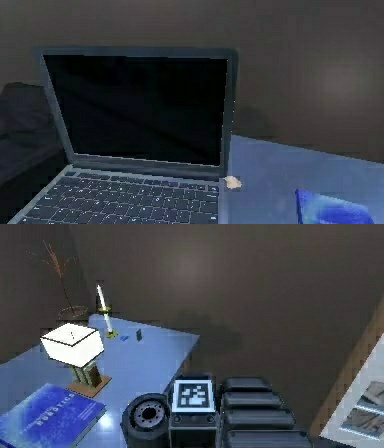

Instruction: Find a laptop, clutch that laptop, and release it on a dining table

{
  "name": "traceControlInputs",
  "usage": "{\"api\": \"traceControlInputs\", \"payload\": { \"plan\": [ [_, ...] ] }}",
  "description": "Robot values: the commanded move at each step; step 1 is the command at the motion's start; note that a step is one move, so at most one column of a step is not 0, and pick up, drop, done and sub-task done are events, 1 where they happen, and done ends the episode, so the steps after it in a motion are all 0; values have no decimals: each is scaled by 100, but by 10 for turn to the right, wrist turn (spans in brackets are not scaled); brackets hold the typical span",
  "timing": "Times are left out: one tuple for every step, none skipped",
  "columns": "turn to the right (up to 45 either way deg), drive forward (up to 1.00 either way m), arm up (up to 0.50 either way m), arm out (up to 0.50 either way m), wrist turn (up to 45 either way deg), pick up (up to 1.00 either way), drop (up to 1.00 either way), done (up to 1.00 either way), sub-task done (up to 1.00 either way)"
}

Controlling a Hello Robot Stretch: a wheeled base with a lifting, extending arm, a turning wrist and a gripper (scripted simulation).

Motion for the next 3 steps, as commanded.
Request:
{"api": "traceControlInputs", "payload": {
  "plan": [
    [-450,0,0,0,0,0,0,0,0],
    [-180,0,0,0,0,0,0,0,0],
    [0,0,0,48,0,0,0,0,0]
  ]
}}
